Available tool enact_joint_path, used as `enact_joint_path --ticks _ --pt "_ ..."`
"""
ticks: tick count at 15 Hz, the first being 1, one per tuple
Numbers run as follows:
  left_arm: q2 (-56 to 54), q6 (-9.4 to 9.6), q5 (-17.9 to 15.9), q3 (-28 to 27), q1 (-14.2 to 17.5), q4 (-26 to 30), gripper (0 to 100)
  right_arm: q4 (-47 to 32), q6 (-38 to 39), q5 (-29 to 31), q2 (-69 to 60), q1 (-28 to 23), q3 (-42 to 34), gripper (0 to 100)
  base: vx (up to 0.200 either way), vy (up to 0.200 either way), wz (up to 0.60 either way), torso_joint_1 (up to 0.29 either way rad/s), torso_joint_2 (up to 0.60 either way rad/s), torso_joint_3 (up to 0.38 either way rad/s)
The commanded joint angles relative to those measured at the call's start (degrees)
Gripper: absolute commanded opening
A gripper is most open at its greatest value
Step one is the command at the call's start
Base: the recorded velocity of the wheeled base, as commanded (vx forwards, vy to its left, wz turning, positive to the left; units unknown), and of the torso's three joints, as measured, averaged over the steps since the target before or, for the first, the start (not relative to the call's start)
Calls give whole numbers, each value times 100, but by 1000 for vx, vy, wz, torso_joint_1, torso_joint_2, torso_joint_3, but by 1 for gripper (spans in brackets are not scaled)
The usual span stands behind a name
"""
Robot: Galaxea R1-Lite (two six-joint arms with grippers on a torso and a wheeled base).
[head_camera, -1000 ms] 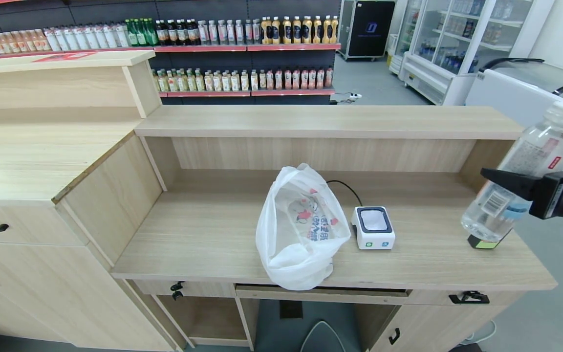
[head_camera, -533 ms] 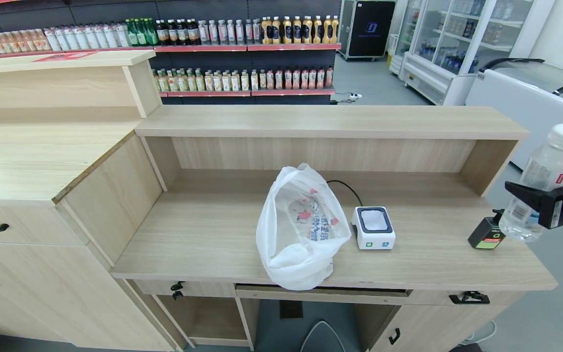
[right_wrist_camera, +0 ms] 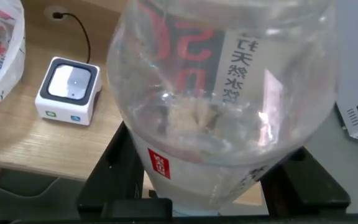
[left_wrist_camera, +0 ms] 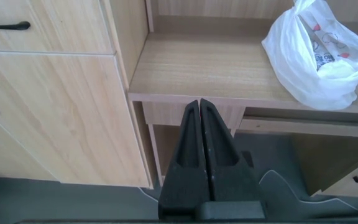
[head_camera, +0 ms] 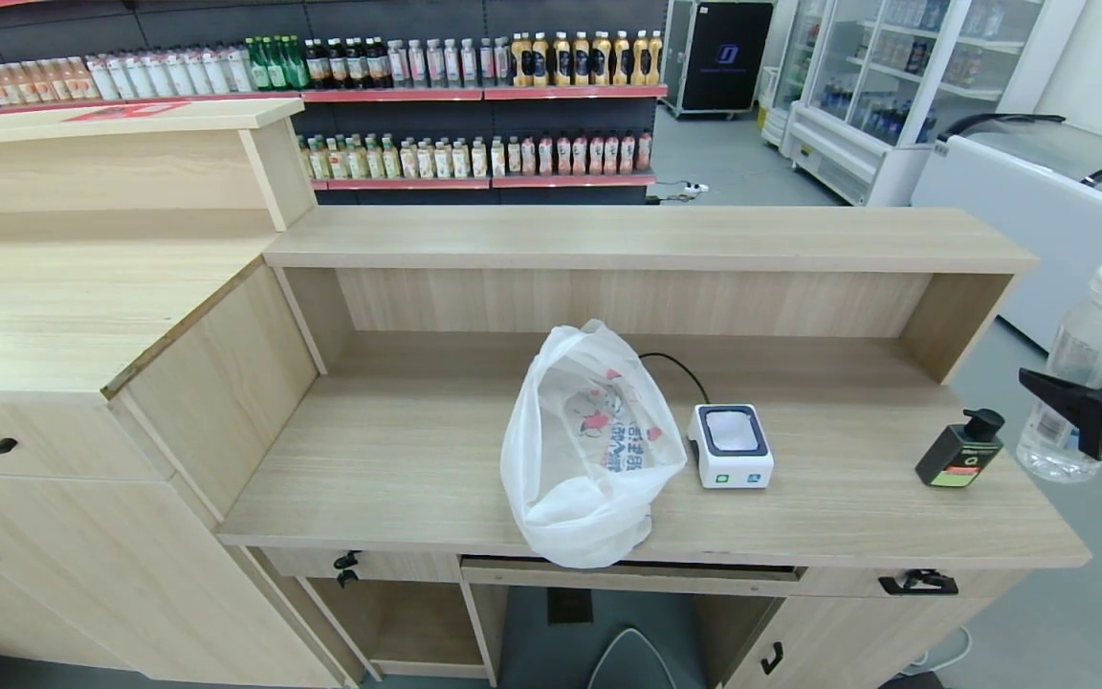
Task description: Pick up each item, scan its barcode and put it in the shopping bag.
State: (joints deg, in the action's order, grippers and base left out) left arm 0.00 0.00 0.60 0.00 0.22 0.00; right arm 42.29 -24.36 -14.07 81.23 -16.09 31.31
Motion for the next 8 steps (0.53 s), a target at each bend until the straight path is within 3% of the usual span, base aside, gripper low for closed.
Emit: enact_joint_path --ticks 1,5,8 --pt "0 0 2 0 4 0 0 51 -148 9 104 -17 25 0 0 0 600 -2 -2 7" --pt "0 0 2 0 4 0 0 552 -553 -8 737 -8 543 0 0 0 600 5 4 5" --pt "0 0 2 0 4 0 0 535 -667 -386 1431 -8 1167 0 0 0 0 0 0 0"
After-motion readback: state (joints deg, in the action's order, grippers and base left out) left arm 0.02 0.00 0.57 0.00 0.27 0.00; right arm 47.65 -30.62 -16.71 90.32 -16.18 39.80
